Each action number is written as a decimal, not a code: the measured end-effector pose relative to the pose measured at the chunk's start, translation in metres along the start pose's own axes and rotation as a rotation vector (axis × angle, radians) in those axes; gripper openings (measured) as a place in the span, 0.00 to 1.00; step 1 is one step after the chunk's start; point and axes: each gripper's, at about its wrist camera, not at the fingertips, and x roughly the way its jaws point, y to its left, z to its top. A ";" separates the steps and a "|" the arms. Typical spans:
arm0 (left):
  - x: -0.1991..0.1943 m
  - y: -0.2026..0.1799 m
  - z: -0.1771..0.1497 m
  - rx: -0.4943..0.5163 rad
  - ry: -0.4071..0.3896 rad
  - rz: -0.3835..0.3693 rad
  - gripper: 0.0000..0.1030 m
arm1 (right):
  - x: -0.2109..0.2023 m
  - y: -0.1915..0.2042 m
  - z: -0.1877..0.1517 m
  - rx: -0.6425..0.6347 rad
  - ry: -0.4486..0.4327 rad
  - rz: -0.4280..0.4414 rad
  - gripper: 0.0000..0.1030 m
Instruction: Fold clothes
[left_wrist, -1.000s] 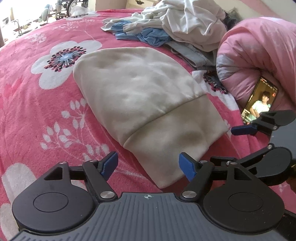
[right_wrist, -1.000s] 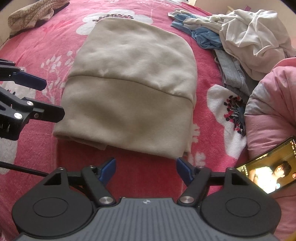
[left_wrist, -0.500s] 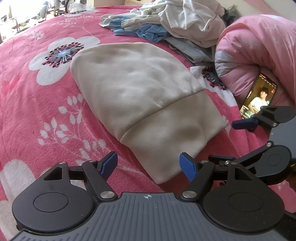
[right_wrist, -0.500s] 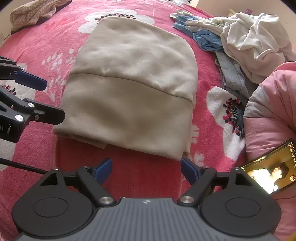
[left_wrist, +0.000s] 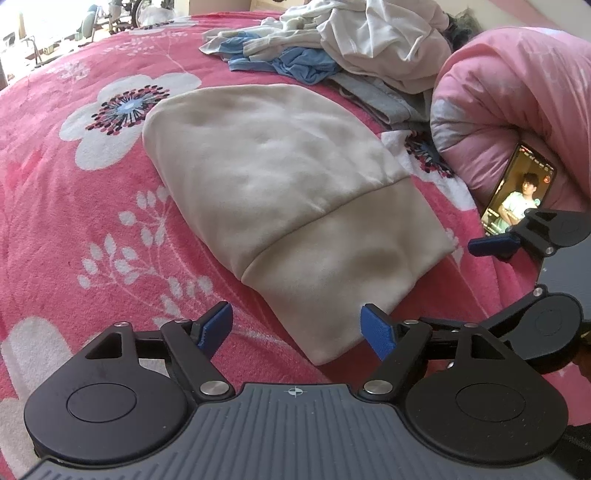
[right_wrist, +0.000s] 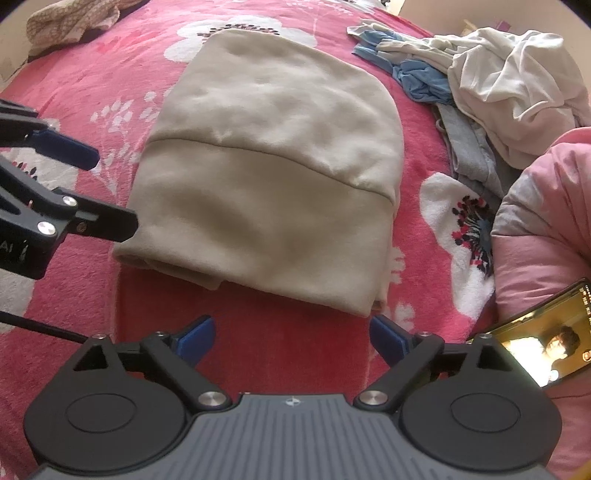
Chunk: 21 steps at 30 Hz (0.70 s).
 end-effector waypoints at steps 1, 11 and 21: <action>-0.001 -0.001 0.000 0.004 -0.006 0.003 0.77 | 0.000 0.001 0.000 -0.002 -0.002 0.005 0.91; -0.007 -0.002 0.003 0.020 -0.051 -0.030 0.93 | -0.001 0.003 -0.002 0.010 -0.008 0.044 0.93; -0.010 -0.007 0.003 0.033 -0.075 -0.063 0.98 | 0.000 0.003 -0.003 0.017 -0.006 0.057 0.93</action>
